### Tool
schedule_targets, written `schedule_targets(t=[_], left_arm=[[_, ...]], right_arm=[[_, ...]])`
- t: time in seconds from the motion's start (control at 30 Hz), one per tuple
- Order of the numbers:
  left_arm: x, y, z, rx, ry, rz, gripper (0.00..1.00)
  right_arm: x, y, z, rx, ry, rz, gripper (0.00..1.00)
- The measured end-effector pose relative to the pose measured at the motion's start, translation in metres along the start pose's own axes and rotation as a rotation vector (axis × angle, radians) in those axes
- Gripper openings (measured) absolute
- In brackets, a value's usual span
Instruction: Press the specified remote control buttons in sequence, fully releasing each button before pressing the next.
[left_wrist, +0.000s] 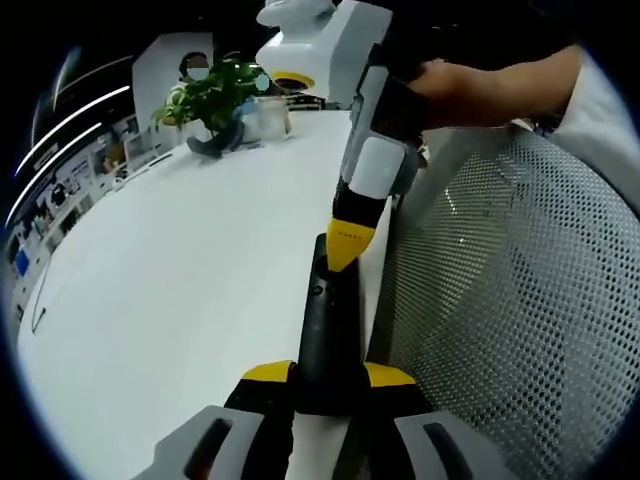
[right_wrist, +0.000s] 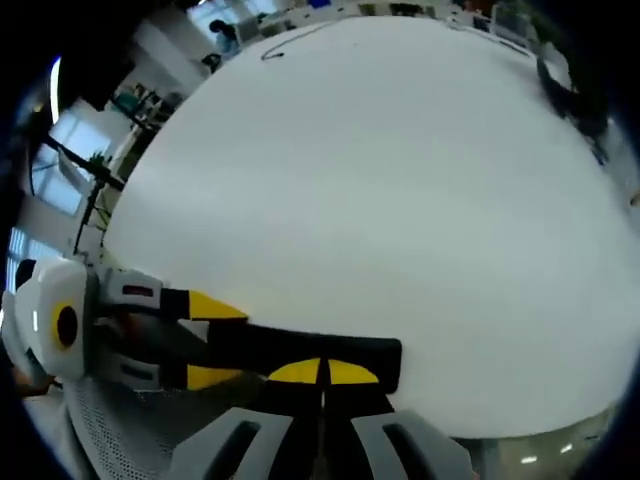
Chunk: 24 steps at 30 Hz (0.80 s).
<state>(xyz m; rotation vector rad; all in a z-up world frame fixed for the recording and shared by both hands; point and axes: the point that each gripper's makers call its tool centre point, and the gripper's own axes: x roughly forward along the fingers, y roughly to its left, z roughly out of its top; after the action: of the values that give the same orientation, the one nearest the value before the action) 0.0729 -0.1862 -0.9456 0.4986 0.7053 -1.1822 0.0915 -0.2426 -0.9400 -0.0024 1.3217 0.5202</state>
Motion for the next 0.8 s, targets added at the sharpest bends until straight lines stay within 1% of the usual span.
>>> schedule_targets(t=[0.13, 0.2, 0.23, 0.27, 0.3, 0.33, 0.4, 0.47, 0.57, 0.6, 0.7, 0.73, 0.77, 0.8], left_arm=[[0.000, 0.000, 0.000, -0.017, 0.006, 0.000, 0.25], [0.001, 0.000, 0.000, -0.001, 0.006, 0.002, 0.25], [0.001, 0.000, 0.000, 0.021, 0.004, 0.001, 0.25], [0.000, 0.000, 0.000, 0.008, 0.007, 0.002, 0.25], [0.000, 0.000, 0.000, 0.009, 0.006, 0.001, 0.25], [0.000, 0.000, 0.000, 0.012, 0.006, 0.000, 0.25], [0.001, 0.000, 0.000, 0.011, 0.008, 0.000, 0.25], [0.001, 0.000, 0.000, 0.014, 0.007, -0.002, 0.25], [0.001, 0.000, 0.000, 0.019, 0.009, -0.003, 0.24], [0.001, 0.000, 0.000, 0.023, 0.013, -0.004, 0.24], [0.001, -0.001, 0.000, 0.024, 0.013, -0.006, 0.24], [0.001, -0.001, 0.000, 0.024, 0.013, -0.006, 0.24], [0.001, -0.001, 0.000, 0.027, 0.014, -0.007, 0.24], [0.001, -0.001, 0.000, 0.027, 0.014, -0.007, 0.24]], right_arm=[[0.001, -0.001, 0.001, -0.019, 0.032, 0.000, 0.00], [0.002, -0.001, 0.001, -0.010, 0.043, -0.004, 0.00], [0.002, -0.002, 0.001, -0.007, 0.046, -0.004, 0.00], [0.002, -0.002, 0.001, -0.014, 0.053, 0.002, 0.00], [0.001, -0.001, 0.000, -0.103, 0.066, 0.041, 0.00], [0.001, 0.000, 0.000, -0.118, 0.069, 0.054, 0.00], [0.000, -0.001, 0.000, -0.070, 0.073, 0.061, 0.00], [0.000, -0.001, 0.000, -0.061, 0.080, 0.063, 0.00], [0.000, 0.000, 0.000, -0.040, 0.093, 0.048, 0.00], [0.000, 0.000, 0.000, -0.022, 0.113, 0.034, 0.00], [-0.001, 0.001, 0.001, -0.034, 0.134, 0.023, 0.00], [-0.001, 0.002, 0.002, -0.034, 0.130, 0.025, 0.00], [-0.002, 0.008, 0.009, -0.032, 0.091, 0.053, 0.00], [-0.005, 0.012, 0.013, -0.014, 0.085, 0.067, 0.00]])
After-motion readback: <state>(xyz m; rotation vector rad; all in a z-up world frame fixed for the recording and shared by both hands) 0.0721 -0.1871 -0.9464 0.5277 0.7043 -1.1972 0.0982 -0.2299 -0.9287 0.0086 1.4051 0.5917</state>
